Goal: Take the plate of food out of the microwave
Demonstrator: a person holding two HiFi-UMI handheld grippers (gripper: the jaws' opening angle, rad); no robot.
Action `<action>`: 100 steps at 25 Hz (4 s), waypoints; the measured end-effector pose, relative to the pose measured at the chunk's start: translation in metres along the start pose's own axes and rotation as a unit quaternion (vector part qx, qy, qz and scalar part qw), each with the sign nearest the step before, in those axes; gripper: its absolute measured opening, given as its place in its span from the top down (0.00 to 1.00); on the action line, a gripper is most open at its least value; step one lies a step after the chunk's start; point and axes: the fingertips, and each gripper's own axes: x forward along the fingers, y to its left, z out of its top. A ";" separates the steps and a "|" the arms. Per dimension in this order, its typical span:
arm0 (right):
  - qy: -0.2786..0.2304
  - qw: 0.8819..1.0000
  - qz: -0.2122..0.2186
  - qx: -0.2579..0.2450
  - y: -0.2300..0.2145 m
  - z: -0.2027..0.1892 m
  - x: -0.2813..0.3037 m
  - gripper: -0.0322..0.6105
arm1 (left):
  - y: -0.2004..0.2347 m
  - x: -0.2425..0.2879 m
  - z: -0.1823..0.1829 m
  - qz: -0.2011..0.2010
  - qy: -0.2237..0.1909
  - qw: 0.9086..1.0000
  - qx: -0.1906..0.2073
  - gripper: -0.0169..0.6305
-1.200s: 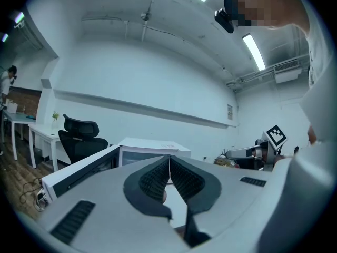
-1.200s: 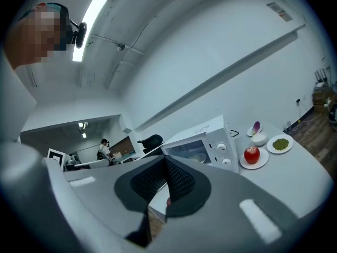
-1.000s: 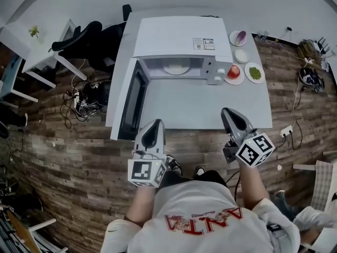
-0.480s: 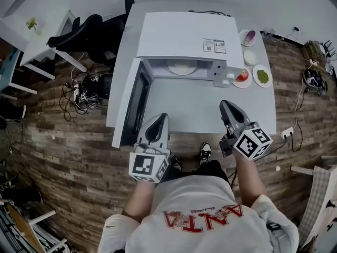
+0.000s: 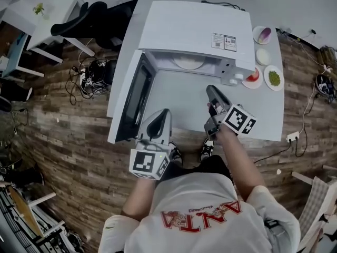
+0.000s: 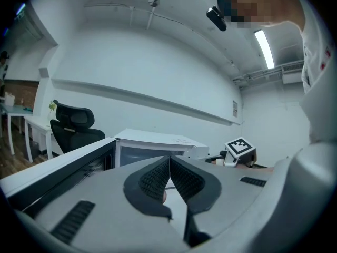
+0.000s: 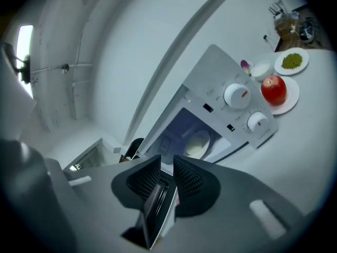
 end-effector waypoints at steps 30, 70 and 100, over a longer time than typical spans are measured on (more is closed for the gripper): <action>-0.099 0.946 -0.086 0.296 -0.124 -0.036 0.145 0.89 | 0.036 0.023 -0.025 -0.019 0.038 0.999 0.004 0.95; -0.074 0.942 -0.083 0.317 -0.129 -0.035 0.148 0.92 | 0.030 0.028 -0.032 -0.019 0.047 0.999 -0.010 0.95; -0.075 0.950 -0.018 0.304 -0.083 -0.044 0.071 0.92 | 0.037 0.023 -0.011 -0.018 0.014 1.000 -0.016 0.95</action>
